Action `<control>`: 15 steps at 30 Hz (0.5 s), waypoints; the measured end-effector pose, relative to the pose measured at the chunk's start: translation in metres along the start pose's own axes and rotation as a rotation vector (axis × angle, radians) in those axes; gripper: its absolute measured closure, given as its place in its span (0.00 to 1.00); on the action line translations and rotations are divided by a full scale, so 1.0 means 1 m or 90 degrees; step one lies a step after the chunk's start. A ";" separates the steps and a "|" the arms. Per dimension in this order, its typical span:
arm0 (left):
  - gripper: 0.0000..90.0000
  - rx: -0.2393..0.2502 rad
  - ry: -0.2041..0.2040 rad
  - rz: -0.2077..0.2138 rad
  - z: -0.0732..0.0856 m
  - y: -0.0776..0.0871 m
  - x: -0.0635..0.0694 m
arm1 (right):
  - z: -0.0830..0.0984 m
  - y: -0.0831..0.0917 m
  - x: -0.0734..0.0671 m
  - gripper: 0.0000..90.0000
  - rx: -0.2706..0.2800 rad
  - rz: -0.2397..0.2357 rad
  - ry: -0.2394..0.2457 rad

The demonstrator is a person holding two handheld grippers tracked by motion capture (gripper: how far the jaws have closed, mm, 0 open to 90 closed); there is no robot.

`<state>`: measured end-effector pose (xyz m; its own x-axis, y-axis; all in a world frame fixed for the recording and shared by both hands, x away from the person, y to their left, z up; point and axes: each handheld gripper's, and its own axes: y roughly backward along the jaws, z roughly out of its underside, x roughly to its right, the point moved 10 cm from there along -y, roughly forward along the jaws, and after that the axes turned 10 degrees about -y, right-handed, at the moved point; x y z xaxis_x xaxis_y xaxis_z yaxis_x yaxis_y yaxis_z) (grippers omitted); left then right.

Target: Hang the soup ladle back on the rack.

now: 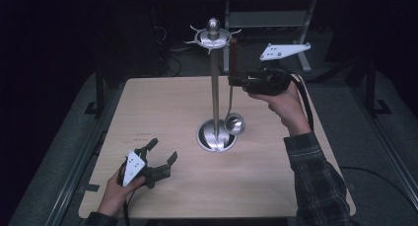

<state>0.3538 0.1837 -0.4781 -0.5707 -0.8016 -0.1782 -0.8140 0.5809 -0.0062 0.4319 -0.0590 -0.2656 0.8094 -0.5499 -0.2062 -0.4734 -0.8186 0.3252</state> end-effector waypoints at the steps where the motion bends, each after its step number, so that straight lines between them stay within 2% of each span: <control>1: 0.15 0.000 0.000 0.000 0.000 0.000 0.000 | 0.001 0.002 0.000 0.74 0.001 0.000 -0.001; 4: 0.15 -0.006 -0.010 0.000 0.001 0.001 0.000 | 0.004 0.007 0.002 0.72 0.001 0.006 -0.004; 6: 0.15 -0.001 -0.002 -0.002 0.000 0.000 0.000 | 0.008 0.011 0.003 0.71 0.001 0.007 -0.009; 15: 0.15 -0.003 0.002 -0.004 0.000 0.000 -0.001 | 0.033 0.022 0.014 0.67 -0.008 0.019 -0.026</control>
<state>0.3546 0.1843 -0.4785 -0.5660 -0.8056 -0.1750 -0.8180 0.5753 -0.0024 0.4211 -0.0896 -0.2920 0.7802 -0.5805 -0.2332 -0.4927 -0.7999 0.3427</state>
